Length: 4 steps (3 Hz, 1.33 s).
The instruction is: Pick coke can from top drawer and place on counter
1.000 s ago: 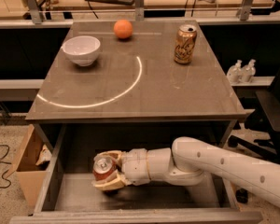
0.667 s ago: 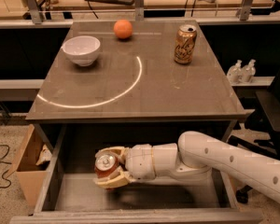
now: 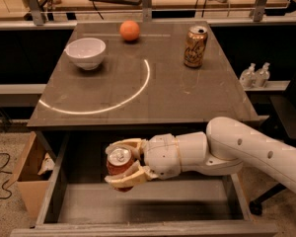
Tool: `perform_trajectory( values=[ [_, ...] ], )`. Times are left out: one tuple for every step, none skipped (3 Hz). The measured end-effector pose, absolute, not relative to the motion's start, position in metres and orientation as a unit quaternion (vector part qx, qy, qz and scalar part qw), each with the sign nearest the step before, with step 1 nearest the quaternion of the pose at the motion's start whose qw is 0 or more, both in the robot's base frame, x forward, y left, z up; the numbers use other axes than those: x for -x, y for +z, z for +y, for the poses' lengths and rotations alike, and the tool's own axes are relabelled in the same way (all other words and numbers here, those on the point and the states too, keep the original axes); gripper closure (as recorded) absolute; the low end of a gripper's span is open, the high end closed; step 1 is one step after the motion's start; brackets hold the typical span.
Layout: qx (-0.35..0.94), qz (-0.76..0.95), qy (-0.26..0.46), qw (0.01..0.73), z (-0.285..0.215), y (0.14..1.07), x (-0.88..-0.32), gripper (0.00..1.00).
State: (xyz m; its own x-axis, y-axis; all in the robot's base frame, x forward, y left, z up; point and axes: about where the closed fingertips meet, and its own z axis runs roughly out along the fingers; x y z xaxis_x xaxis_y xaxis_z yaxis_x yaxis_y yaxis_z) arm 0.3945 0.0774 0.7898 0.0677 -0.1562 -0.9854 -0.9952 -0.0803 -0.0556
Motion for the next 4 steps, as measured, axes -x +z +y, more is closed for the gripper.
perform_trajectory(
  values=[
    [0.584,0.514,0.44,0.448,0.063,0.854,-0.39,1.0],
    [0.592,0.536,0.41,0.441,0.057,0.907,-0.391,1.0],
    [0.596,0.553,0.38,0.441,0.049,0.96,-0.409,1.0],
    [0.599,0.56,0.359,0.447,0.047,0.993,-0.447,1.0]
  ],
)
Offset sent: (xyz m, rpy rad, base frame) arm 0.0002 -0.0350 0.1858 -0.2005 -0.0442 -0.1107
